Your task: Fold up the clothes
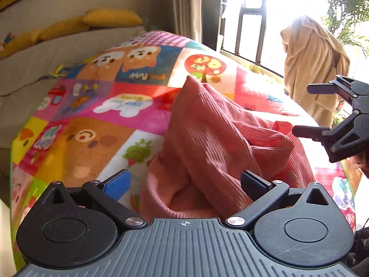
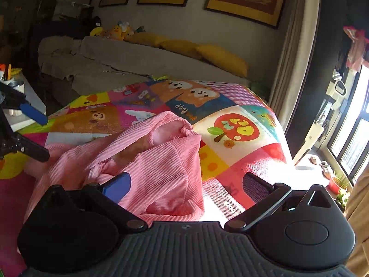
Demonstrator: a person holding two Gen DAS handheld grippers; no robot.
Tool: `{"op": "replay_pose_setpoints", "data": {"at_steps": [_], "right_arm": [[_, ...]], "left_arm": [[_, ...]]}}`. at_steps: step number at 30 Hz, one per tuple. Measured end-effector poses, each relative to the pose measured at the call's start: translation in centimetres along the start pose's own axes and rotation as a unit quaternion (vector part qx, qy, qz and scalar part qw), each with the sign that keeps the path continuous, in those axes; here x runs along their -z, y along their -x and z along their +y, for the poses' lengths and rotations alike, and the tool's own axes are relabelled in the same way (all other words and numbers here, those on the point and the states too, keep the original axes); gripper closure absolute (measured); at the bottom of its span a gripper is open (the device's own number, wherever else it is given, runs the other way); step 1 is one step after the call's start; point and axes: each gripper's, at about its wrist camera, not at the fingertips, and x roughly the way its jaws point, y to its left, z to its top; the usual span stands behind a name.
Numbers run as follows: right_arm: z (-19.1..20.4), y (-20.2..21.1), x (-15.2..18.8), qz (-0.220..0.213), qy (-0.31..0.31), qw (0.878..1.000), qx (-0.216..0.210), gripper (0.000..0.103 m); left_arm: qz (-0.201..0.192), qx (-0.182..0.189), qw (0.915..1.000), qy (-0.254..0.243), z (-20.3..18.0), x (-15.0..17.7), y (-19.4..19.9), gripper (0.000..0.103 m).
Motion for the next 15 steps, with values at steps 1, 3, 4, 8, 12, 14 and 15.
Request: {"op": "replay_pose_setpoints", "data": {"at_steps": [1,3,4,8,12,14,15], "right_arm": [[1.3,-0.4,0.0,0.01,0.028,1.0,-0.008,0.0],[3.4,-2.0,0.0,0.038,0.053,0.997,-0.032,0.0],[4.0,-3.3,-0.1,0.057,0.059,0.995,-0.049,0.0],[5.6,-6.2,0.5,0.079,0.07,0.993,-0.058,0.0],[1.6,-7.4,-0.2,0.013,0.081,0.98,0.179,0.0],[-3.6,-7.6,0.0,0.007,0.026,0.945,0.327,0.0],[-6.3,-7.0,0.2,0.013,-0.018,0.933,0.36,0.0]], "left_arm": [[0.0,0.002,1.0,0.0,0.0,-0.1,0.4,0.0],[0.009,0.023,0.9997,-0.003,-0.5,0.0,0.9,0.0],[0.016,0.04,0.999,-0.007,-1.1,0.2,1.2,0.0],[0.027,0.065,0.9969,-0.037,-3.7,0.7,1.2,0.0],[0.026,0.073,0.9955,-0.054,-5.3,0.9,0.8,0.0],[0.026,0.067,0.9949,-0.071,-6.1,1.3,0.8,0.0],[0.027,0.062,0.994,-0.086,-6.5,1.5,0.8,0.0]]}}
